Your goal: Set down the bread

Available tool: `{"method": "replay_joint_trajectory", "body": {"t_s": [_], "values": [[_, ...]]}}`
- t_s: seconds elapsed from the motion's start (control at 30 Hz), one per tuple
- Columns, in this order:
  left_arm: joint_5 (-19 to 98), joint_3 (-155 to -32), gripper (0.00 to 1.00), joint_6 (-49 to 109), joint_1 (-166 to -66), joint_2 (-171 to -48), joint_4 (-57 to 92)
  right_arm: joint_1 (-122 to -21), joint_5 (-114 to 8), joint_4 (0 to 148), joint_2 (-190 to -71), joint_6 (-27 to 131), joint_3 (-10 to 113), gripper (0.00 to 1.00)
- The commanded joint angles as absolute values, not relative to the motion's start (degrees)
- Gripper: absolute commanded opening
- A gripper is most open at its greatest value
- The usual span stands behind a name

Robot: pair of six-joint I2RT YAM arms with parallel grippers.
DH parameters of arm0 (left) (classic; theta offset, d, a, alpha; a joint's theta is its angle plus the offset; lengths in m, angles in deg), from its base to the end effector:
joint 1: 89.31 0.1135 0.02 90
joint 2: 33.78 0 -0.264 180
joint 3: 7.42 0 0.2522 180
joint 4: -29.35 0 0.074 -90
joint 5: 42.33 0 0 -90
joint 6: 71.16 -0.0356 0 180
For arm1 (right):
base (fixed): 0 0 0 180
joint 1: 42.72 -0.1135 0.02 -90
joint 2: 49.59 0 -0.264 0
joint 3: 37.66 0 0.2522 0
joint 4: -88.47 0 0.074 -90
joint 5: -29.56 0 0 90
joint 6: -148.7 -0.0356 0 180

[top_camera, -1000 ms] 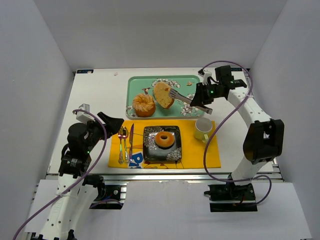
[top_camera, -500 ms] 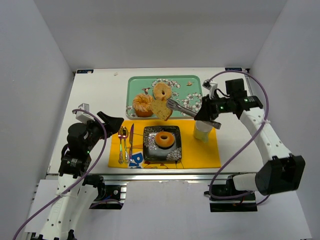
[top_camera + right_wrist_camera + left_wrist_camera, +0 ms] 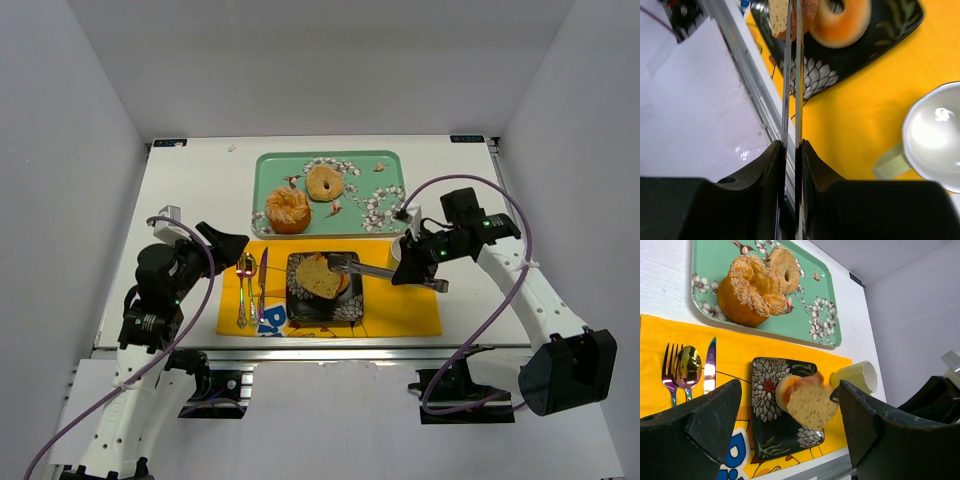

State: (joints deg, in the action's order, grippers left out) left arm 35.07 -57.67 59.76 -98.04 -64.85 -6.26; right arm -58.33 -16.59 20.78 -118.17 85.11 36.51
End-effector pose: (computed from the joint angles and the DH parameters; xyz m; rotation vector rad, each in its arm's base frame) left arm 0.1336 -0.0284 0.3018 -0.3805 1.8910 -0.7961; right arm 0.2064 0.0833 0.2957 -1.1038 2.1928 0.9218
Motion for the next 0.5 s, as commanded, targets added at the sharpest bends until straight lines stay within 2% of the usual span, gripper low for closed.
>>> {"method": "replay_joint_trajectory", "body": {"t_s": [0.0, 0.1, 0.2, 0.3, 0.47], "values": [[34.6, -59.2, 0.88, 59.2, -97.7, -64.5, -5.5, -59.5, -15.3, 17.2, -118.9, 89.8, 35.7, 0.12], [34.9, -59.2, 0.88, 59.4, -97.7, -63.9, -5.9, -59.9, -16.5, 17.9, -119.2, 90.0, 34.9, 0.13], [35.2, -59.2, 0.88, 59.4, -97.7, -63.4, -6.2, -60.0, -17.6, 18.6, -119.9, 89.9, 34.6, 0.19], [35.2, -59.2, 0.88, 59.5, -97.8, -63.2, -6.5, -59.9, -18.6, 19.3, -120.7, 89.6, 34.7, 0.31], [35.3, -59.4, 0.88, 59.4, -97.7, -63.2, -6.7, -60.0, -18.8, 19.9, -121.0, 89.9, 35.2, 0.42]]}}
